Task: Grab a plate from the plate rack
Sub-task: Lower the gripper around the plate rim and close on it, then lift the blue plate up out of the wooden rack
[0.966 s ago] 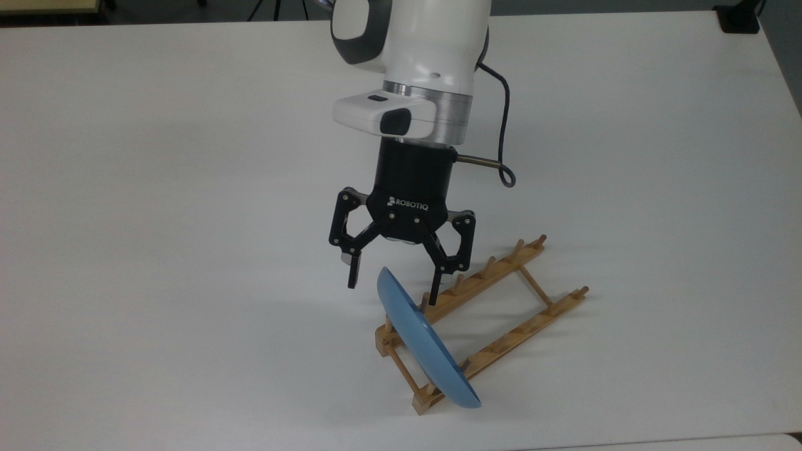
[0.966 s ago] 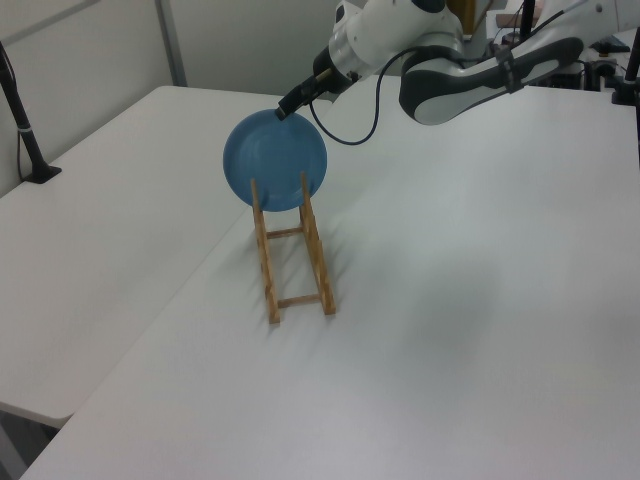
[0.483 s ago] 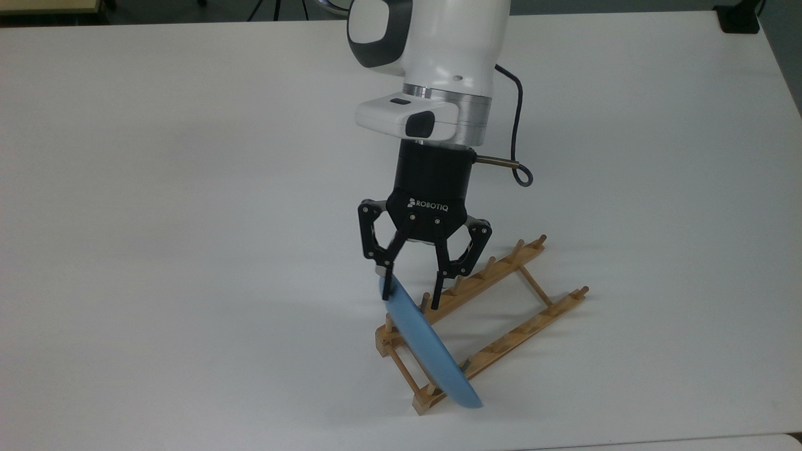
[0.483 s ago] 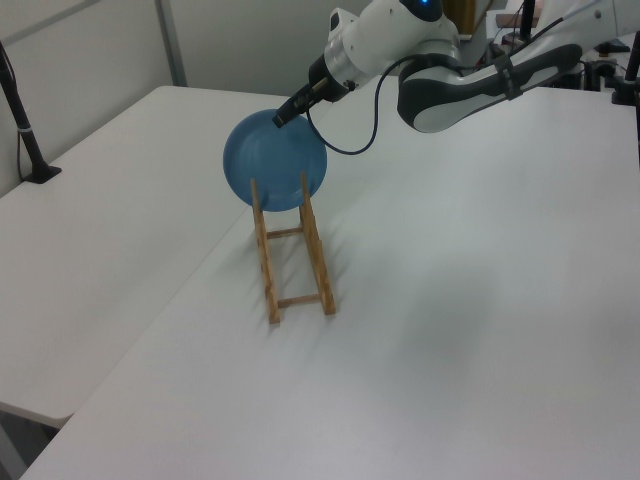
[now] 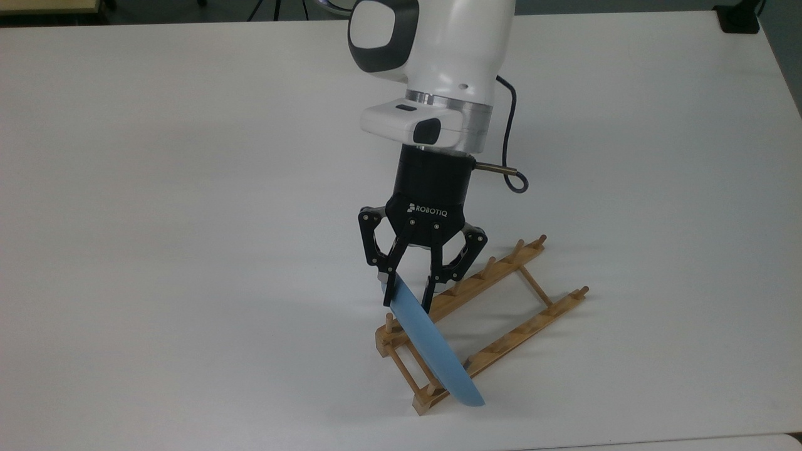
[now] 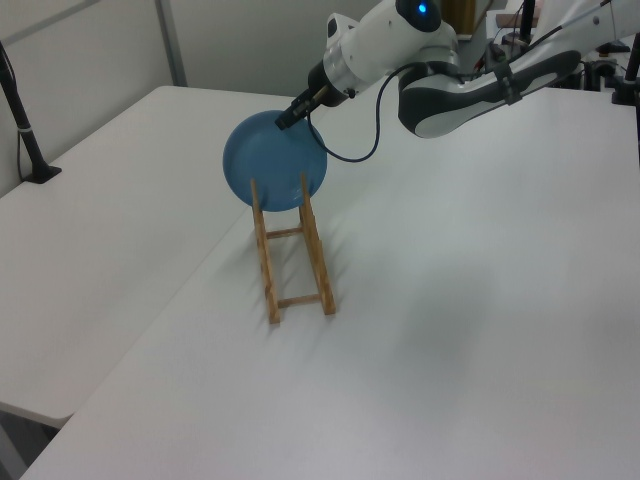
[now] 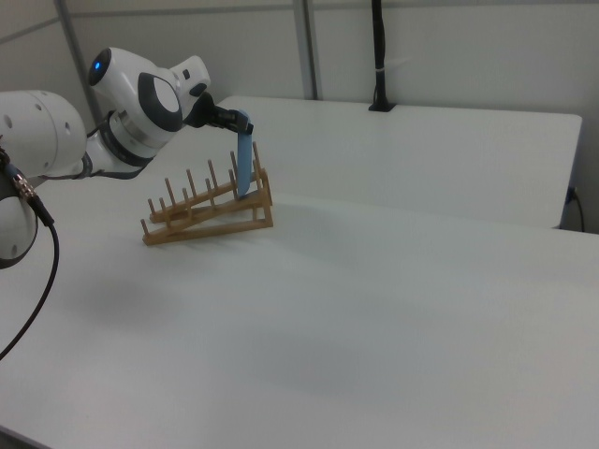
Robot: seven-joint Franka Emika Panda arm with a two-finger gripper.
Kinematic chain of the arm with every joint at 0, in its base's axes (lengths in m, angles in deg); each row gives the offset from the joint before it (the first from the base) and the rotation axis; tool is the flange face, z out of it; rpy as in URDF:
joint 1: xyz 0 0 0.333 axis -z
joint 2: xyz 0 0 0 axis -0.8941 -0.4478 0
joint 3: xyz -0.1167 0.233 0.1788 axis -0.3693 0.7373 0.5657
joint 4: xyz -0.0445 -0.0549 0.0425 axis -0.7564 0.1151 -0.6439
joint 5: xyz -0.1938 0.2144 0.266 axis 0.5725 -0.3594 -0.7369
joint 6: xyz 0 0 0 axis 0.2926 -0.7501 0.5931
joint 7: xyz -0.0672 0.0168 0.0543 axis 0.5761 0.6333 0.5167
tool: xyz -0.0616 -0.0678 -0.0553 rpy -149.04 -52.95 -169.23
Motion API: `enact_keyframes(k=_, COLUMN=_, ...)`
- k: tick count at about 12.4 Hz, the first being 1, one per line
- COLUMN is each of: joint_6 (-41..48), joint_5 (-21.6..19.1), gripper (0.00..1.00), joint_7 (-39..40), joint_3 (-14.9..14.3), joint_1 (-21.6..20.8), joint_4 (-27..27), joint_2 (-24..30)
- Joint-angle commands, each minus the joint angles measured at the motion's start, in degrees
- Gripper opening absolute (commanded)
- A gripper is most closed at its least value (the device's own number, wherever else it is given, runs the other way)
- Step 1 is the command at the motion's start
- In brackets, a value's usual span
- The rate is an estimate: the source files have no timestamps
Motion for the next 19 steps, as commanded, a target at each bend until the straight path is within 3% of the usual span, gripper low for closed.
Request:
enact_keyframes(k=1, joint_6=-0.6, joint_5=2.6, gripper=0.2, joint_7=-1.5, joint_3=-0.6, joint_1=-0.4, joint_4=0.5, joint_2=-0.4)
enact_keyframes(k=4, joint_6=-0.6, joint_5=2.5, gripper=0.2, joint_7=-1.5, joint_3=-0.6, joint_1=-0.3, joint_4=0.5, joint_2=-0.4)
enact_keyframes(k=7, joint_6=-0.5, joint_5=2.5, gripper=0.12, joint_7=-1.4, joint_3=-0.6, joint_1=-0.1, joint_4=0.5, joint_2=0.3)
enact_keyframes(k=10, joint_6=-0.4, joint_5=2.4, gripper=0.1, joint_7=-1.4, joint_3=-0.5, joint_1=0.2, joint_4=0.4, joint_2=1.4)
enact_keyframes(k=17, joint_6=1.7, joint_5=-0.3, gripper=0.05, joint_7=-1.3, joint_3=0.0, joint_1=1.9, joint_4=-3.9, joint_2=8.8)
enact_keyframes(k=19, joint_6=6.0, joint_5=-2.5, gripper=0.03, joint_7=-1.0, joint_3=0.1, joint_1=2.7, joint_4=-4.6, joint_2=10.9)
